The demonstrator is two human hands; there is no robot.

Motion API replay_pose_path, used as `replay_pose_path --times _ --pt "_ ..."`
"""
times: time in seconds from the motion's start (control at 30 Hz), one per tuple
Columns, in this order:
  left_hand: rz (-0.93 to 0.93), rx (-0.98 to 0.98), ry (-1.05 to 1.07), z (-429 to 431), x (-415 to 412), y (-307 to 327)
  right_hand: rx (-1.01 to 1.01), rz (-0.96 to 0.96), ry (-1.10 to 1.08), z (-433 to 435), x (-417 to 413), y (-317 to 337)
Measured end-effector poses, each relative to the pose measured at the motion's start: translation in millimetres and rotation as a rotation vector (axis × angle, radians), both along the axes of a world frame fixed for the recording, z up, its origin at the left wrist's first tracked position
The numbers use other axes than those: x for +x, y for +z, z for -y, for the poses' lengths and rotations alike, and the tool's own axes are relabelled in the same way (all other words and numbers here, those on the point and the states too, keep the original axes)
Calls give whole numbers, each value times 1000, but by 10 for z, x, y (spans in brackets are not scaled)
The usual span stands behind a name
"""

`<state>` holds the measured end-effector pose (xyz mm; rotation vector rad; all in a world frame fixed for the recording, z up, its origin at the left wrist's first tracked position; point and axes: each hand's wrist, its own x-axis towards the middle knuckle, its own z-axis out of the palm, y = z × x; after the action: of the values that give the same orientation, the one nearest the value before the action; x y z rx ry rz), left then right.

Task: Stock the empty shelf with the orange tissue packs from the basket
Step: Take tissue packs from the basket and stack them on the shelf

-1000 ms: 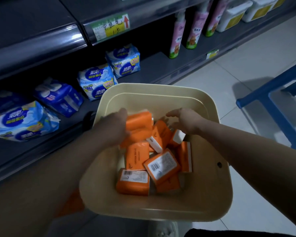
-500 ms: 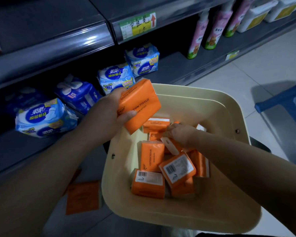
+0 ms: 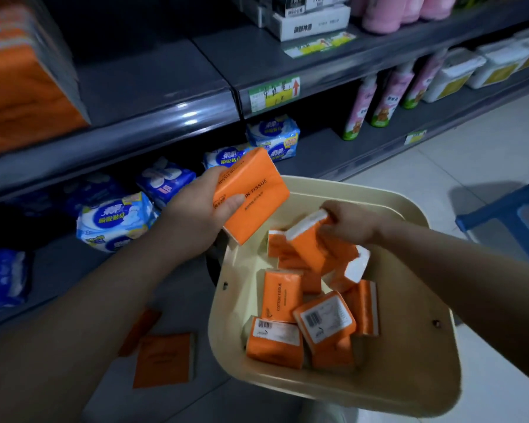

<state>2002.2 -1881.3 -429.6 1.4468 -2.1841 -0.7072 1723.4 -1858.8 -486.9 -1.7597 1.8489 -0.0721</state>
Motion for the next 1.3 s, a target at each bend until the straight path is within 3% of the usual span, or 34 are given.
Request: replay_pose_path --times 0.1,0.27,0.43,0.6,0.8,0.93,1.17,1.3 --pt "48 -70 -3 -45 122 231 -63 150 -204 -9 54 397" --pt "64 -187 65 -79 346 703 -76 630 -534 4 252 1034" --pt "49 -300 179 124 527 1282 -35 1052 -586 211 542 1717" --pt "-22 -301 331 537 728 1844 -17 1090 -420 576 917 2229" --pt "-25 -282 412 1326 959 2179 -256 904 -417 1236 1301 2476" --pt "72 -224 421 1885 1057 2135 -347 860 -410 1661 1464 2439" --pt "157 -251 438 2651 1092 1820 -160 1000 -442 2166 1573 2250" --pt "261 -291 392 2960 1143 1651 -216 962 -409 2399 1608 2107"
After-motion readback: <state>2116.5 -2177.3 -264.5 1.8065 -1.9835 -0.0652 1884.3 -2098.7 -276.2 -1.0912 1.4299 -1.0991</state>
